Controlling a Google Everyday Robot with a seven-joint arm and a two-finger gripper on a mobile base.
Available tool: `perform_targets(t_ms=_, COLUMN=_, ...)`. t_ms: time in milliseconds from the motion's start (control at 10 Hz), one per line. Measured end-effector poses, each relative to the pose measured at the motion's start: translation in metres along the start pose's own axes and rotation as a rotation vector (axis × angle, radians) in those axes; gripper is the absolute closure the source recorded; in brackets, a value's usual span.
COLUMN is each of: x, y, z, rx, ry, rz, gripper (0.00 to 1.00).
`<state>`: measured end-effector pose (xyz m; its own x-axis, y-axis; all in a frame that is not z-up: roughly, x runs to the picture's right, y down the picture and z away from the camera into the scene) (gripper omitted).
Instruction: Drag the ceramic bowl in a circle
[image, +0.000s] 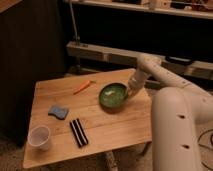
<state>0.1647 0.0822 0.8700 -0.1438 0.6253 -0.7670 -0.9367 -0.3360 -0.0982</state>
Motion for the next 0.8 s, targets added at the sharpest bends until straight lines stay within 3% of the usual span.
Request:
perform_targets(t_ms=100, x=0.028, y=0.002, z=0.007, rx=0.008, ry=0.023, rz=-0.025, gripper=1.0)
perform_targets(t_ms=300, x=0.056, y=0.011, z=0.02, rx=0.013, ry=0.048, rz=-0.07, gripper=1.0)
perform_targets(t_ms=600, x=0.067, y=0.059, z=0.044, rx=0.003, ry=0.083, rz=-0.161, gripper=1.0)
perform_targets(t_ms=800, x=0.058, y=0.113, z=0.067, rx=-0.015, ry=0.108, rz=-0.226, gripper=1.0)
